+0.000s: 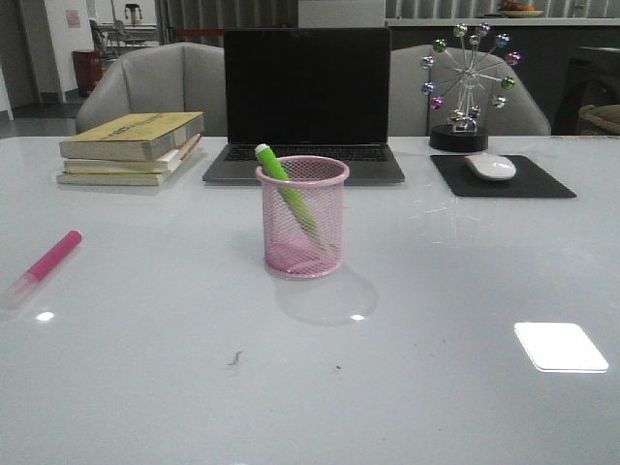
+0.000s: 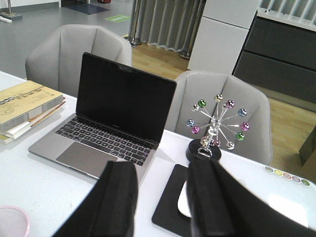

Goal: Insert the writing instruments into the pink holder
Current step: 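Raise the right gripper away from the holder, then move the left gripper down over the pink marker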

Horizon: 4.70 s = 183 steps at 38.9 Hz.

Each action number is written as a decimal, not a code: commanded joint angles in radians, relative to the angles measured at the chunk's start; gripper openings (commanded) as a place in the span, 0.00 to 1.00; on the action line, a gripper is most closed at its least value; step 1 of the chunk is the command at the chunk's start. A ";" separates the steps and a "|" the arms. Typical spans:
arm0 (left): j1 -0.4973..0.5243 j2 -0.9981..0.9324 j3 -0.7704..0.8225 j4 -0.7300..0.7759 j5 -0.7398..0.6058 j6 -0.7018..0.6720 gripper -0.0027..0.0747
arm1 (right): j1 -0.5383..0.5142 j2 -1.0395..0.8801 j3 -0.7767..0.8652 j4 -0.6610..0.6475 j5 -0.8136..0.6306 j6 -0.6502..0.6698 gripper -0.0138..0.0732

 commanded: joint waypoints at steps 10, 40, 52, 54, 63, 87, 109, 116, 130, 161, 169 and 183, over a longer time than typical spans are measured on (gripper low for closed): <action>-0.004 0.002 -0.033 -0.019 -0.070 -0.003 0.15 | -0.025 -0.176 0.123 -0.011 -0.051 -0.010 0.59; -0.004 0.002 -0.033 -0.019 -0.070 -0.003 0.15 | -0.057 -0.473 0.331 -0.563 0.242 0.626 0.59; -0.004 0.002 -0.033 -0.019 -0.070 -0.003 0.15 | -0.057 -0.621 0.476 -0.555 0.273 0.635 0.59; -0.004 0.002 -0.033 -0.019 -0.070 -0.003 0.15 | -0.057 -0.647 0.499 -0.555 0.273 0.635 0.59; -0.004 0.002 -0.033 -0.019 -0.070 -0.003 0.15 | -0.057 -0.679 0.527 -0.554 0.277 0.635 0.59; -0.004 0.002 -0.033 -0.019 -0.070 -0.003 0.15 | -0.057 -0.679 0.527 -0.555 0.276 0.635 0.59; -0.004 0.002 -0.033 -0.019 -0.177 -0.003 0.15 | -0.057 -0.679 0.527 -0.555 0.276 0.635 0.59; -0.004 0.024 -0.033 0.036 -0.211 -0.003 0.19 | -0.057 -0.679 0.527 -0.555 0.276 0.635 0.59; -0.004 0.169 -0.083 0.079 -0.213 -0.002 0.60 | -0.057 -0.679 0.527 -0.555 0.276 0.635 0.59; -0.004 0.933 -0.685 0.107 0.117 -0.001 0.60 | -0.057 -0.679 0.527 -0.555 0.276 0.635 0.59; -0.016 1.048 -0.714 0.107 0.155 0.004 0.60 | -0.057 -0.679 0.527 -0.555 0.276 0.635 0.59; -0.069 1.145 -0.715 0.107 0.159 0.026 0.60 | -0.057 -0.679 0.527 -0.555 0.275 0.635 0.59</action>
